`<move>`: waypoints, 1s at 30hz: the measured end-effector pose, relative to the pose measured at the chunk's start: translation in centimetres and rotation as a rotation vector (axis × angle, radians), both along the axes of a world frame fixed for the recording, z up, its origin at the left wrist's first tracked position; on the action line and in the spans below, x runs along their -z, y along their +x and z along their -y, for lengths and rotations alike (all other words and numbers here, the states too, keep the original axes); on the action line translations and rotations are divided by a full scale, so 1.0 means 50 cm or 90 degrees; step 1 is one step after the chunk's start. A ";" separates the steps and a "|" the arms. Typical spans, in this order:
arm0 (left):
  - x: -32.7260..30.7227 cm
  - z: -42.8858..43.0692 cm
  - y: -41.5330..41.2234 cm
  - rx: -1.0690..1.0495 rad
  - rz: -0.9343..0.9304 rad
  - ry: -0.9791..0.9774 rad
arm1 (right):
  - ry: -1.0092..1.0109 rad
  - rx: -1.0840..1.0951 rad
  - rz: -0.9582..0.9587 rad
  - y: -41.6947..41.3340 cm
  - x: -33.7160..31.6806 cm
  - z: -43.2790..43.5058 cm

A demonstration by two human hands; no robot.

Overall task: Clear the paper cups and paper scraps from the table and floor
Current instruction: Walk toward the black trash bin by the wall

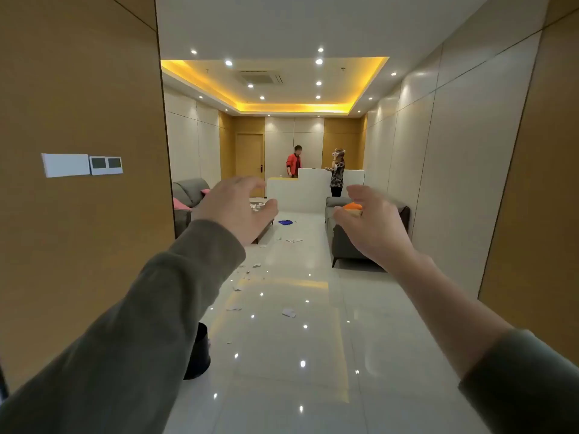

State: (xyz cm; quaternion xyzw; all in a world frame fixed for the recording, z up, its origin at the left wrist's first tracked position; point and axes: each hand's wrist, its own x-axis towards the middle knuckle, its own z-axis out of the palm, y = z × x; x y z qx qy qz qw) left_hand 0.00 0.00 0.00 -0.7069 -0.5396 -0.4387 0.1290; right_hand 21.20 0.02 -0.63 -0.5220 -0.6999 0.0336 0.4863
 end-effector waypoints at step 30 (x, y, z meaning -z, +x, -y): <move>0.038 -1.096 -0.444 -0.120 0.047 -0.043 | -0.041 -0.170 -0.075 -0.512 0.042 -1.224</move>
